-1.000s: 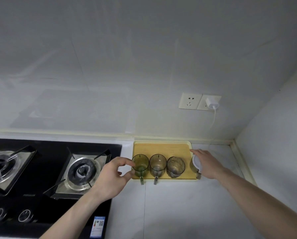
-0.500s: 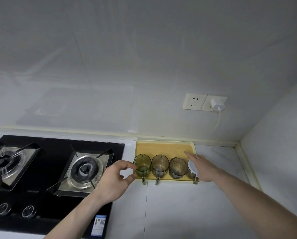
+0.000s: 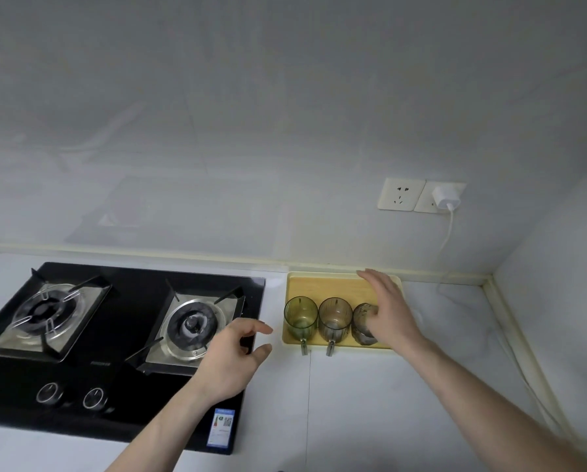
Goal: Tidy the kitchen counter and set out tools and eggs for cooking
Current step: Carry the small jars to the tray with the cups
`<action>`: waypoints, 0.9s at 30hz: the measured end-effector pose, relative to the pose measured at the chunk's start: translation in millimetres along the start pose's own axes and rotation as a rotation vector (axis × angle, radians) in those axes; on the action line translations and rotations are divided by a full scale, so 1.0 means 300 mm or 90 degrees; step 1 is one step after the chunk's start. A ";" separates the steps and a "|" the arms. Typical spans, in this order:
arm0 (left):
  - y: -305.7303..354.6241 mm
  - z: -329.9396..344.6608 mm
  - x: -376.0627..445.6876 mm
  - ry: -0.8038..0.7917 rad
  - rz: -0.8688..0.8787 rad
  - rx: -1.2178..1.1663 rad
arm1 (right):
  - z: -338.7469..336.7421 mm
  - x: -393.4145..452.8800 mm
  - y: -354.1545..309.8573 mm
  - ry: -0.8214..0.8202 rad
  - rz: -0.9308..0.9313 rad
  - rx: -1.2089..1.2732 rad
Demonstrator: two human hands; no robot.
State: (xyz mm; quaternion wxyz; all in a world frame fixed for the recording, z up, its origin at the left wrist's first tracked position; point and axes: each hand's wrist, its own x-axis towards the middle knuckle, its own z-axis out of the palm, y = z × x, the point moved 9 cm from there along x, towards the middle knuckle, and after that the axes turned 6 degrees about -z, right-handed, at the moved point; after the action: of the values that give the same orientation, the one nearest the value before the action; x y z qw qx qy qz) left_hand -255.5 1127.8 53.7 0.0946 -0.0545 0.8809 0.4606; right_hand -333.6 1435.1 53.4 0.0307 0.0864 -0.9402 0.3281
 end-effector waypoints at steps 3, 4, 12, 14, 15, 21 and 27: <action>-0.065 -0.088 -0.060 0.029 -0.001 0.028 | 0.112 -0.040 -0.272 -0.018 -0.061 0.104; -0.091 -0.127 -0.082 0.045 -0.008 0.041 | 0.161 -0.055 -0.360 -0.043 -0.088 0.128; -0.339 -0.549 -0.386 0.218 -0.091 0.077 | 0.540 -0.189 -0.894 -0.305 -0.197 0.190; -0.413 -0.648 -0.475 0.249 -0.111 0.081 | 0.600 -0.214 -0.998 -0.334 -0.209 0.195; -0.455 -0.707 -0.525 0.265 -0.119 0.077 | 0.633 -0.231 -1.062 -0.340 -0.220 0.196; -0.640 -0.975 -0.768 0.341 -0.158 0.058 | 0.805 -0.322 -1.386 -0.373 -0.273 0.187; -0.880 -1.236 -1.028 0.389 -0.206 0.044 | 1.027 -0.450 -1.711 -0.407 -0.300 0.208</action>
State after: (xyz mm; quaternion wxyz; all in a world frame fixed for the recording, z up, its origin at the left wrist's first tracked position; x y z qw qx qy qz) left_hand 50.8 675.4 115.9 -0.0997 -0.3256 0.8637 0.3716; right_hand -107.4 867.7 110.7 -0.2021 0.3999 -0.7926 0.4135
